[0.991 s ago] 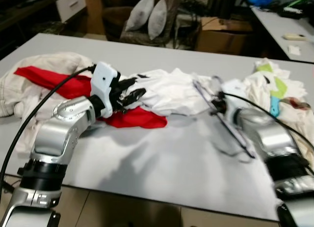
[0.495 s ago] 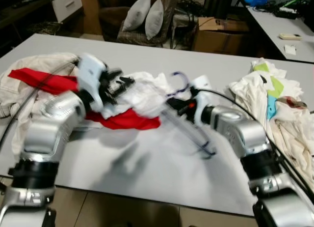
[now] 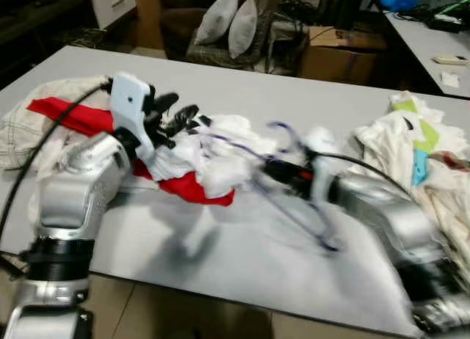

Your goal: Hang hanger

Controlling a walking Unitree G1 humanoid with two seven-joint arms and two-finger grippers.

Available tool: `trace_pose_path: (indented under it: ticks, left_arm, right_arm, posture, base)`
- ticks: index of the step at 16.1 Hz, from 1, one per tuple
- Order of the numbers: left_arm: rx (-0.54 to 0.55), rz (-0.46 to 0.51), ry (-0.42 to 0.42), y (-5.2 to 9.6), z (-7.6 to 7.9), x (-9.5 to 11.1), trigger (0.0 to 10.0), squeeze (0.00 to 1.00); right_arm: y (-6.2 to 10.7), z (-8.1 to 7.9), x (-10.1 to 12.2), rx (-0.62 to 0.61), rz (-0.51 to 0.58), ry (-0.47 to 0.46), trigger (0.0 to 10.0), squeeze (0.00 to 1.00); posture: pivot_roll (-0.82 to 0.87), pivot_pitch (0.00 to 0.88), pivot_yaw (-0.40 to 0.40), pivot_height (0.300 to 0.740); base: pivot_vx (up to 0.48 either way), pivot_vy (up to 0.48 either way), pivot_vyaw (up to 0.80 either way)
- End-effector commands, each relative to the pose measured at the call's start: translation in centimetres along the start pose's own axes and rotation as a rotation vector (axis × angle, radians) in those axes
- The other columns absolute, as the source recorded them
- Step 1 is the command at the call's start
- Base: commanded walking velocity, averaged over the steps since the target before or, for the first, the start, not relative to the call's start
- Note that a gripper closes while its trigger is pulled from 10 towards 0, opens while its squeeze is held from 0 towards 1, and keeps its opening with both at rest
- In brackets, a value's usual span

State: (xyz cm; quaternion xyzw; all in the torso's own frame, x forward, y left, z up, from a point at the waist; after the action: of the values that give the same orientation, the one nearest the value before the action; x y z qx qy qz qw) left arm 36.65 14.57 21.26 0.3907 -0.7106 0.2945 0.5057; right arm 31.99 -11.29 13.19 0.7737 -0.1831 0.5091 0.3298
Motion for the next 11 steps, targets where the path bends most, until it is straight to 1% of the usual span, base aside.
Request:
trace_pose_path:
  ticks: [1,2,3,4,5,8,9,10,11]
  left_arm:
    - [0.005,0.023,0.011,-0.2,0.6,0.6,10.0,0.0]
    - [0.005,0.03,0.033,-0.5,1.0,0.6,10.0,0.0]
    - [0.006,0.038,0.069,-0.9,1.8,0.5,10.0,0.0]
    - [0.007,0.026,0.076,-1.1,2.2,0.1,10.0,0.0]
    - [0.005,0.017,0.077,-1.1,2.7,-0.2,10.0,0.0]
    - [0.014,0.001,0.063,-1.0,3.1,-0.5,10.0,0.0]
    - [0.017,-0.004,0.057,-0.9,3.3,-0.6,10.0,0.0]
    - [0.014,-0.011,0.051,-0.8,3.5,-0.8,10.0,0.0]
    - [0.019,-0.018,0.051,-0.7,3.6,-1.0,10.0,0.0]
  right_arm:
    - [2.0,0.4,0.2,-0.033,-0.014,0.021,10.0,0.0]
    - [3.4,0.5,0.0,-0.043,-0.029,0.041,10.0,0.0]
    - [5.7,0.1,-0.2,-0.044,-0.051,0.065,10.0,0.0]
    - [7.6,-0.5,-0.2,-0.04,-0.061,0.074,10.0,0.0]
    - [9.1,-1.0,-0.2,-0.042,-0.066,0.076,10.0,0.0]
    - [12.6,-1.9,-0.7,-0.068,-0.112,0.085,10.0,0.0]
    - [13.9,-2.1,-0.5,-0.088,-0.114,0.089,10.0,0.0]
    - [14.5,-1.9,0.5,-0.126,-0.058,0.09,10.0,0.0]
    - [14.7,-1.4,1.8,-0.199,0.02,0.108,10.0,0.0]
  posture:
    - [0.0,0.0,-0.014,0.74]
    - [-0.01,0.0,-0.015,0.74]
    - [-0.02,0.0,-0.005,0.74]
    - [-0.03,0.0,0.002,0.74]
    - [-0.04,0.0,0.007,0.74]
    - [-0.05,0.0,0.018,0.74]
    - [-0.05,0.0,0.016,0.74]
    - [-0.05,0.0,0.013,0.74]
    - [-0.06,0.0,0.015,0.74]
  base:
    - [0.0,0.0,0.0]
    - [0.0,0.0,0.0]
    - [0.0,0.0,0.0]
    - [0.0,0.0,0.0]
    - [0.0,0.0,0.0]
    - [0.0,0.0,0.0]
    - [0.0,0.0,0.0]
    - [0.0,0.0,0.0]
    - [0.0,0.0,0.0]
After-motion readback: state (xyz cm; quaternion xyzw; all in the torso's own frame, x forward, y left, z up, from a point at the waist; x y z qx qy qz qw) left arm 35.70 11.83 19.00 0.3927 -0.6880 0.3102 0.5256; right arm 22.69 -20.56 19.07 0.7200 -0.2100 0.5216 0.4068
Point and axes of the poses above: a point about 5 cm out from each wrist's last joint towards the gripper, its own y axis pointing back from the gripper into the wrist, its own x axis along the axis of the wrist's last joint, z = x × y, the point moved 5 cm from there along -y, pointing out of the wrist towards the gripper, and after that the axes turned 13 degrees about -y, right-handed, at the moved point
